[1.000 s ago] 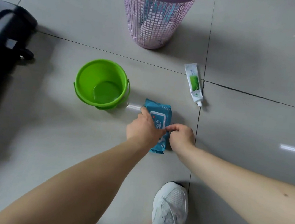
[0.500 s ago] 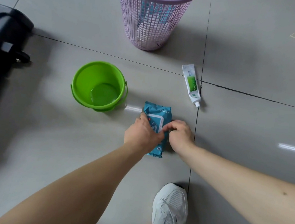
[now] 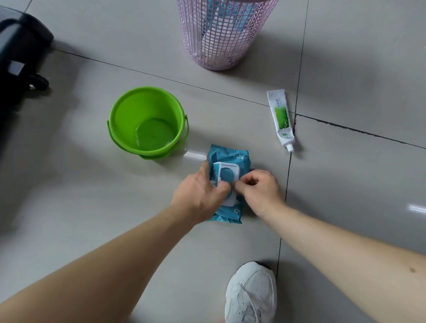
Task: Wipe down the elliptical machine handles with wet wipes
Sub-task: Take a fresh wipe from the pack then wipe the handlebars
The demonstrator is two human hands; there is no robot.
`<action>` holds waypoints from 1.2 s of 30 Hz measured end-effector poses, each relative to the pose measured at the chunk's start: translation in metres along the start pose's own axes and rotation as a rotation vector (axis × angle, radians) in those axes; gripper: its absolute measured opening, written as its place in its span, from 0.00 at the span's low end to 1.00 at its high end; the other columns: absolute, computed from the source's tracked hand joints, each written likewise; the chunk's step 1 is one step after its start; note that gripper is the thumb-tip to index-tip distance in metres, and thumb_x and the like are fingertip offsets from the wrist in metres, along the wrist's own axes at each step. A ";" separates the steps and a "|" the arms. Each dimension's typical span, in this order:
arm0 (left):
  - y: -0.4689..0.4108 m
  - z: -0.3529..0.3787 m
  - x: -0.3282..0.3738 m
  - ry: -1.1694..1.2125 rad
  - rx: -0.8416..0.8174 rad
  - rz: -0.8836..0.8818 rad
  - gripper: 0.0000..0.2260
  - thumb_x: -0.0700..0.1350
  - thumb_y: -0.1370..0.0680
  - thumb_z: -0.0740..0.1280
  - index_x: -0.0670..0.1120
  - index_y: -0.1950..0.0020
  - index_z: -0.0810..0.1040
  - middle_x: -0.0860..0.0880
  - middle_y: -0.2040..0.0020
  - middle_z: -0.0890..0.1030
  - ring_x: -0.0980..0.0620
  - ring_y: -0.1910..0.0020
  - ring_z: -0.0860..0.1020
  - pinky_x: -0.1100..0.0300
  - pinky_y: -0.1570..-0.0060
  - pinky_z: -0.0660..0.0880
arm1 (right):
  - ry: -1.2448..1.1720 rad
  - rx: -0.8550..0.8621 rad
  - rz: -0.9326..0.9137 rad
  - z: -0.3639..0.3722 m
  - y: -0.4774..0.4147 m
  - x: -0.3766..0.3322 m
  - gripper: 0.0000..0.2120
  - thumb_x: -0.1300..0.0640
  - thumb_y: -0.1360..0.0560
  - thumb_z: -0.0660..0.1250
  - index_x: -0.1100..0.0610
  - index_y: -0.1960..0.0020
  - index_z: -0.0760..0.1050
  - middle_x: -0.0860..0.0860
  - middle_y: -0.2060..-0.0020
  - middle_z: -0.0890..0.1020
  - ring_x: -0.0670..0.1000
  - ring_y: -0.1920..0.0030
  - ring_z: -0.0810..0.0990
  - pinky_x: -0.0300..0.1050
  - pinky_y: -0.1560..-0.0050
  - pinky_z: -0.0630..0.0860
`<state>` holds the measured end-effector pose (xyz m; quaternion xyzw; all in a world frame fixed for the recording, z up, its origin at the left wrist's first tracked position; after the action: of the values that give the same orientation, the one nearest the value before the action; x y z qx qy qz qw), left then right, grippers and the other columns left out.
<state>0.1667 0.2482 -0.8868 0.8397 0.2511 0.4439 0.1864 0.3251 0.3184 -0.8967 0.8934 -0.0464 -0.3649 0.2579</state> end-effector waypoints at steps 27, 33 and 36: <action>0.009 -0.015 -0.026 -0.229 0.235 0.140 0.10 0.51 0.21 0.70 0.47 0.45 0.77 0.53 0.30 0.70 0.43 0.53 0.80 0.55 0.62 0.69 | 0.466 0.059 -0.616 0.014 0.021 -0.031 0.06 0.62 0.30 0.79 0.59 0.59 0.81 0.53 0.59 0.74 0.57 0.54 0.75 0.53 0.53 0.75; 0.009 -0.015 -0.023 -0.321 0.225 0.154 0.08 0.51 0.19 0.68 0.48 0.46 0.79 0.51 0.40 0.75 0.41 0.53 0.80 0.52 0.62 0.75 | 0.570 0.045 -0.654 0.017 0.020 -0.033 0.06 0.63 0.30 0.79 0.59 0.61 0.82 0.53 0.61 0.75 0.57 0.57 0.76 0.46 0.53 0.67; 0.007 -0.018 -0.025 -0.347 0.228 0.120 0.07 0.50 0.18 0.67 0.49 0.46 0.81 0.53 0.27 0.68 0.41 0.52 0.81 0.55 0.62 0.73 | 0.560 0.008 -0.645 0.019 0.020 -0.034 0.05 0.63 0.29 0.77 0.60 0.61 0.81 0.52 0.61 0.75 0.57 0.57 0.76 0.45 0.52 0.68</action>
<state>0.1414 0.2292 -0.8893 0.9326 0.2137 0.2718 0.1037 0.2894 0.3024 -0.8774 0.9278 0.3058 -0.1698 0.1298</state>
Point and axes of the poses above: each hand's wrist, its own y-axis away from the middle knuckle, its own z-axis out of the palm, x = y × z, the point moved 6 cm from there along -y, towards the middle knuckle
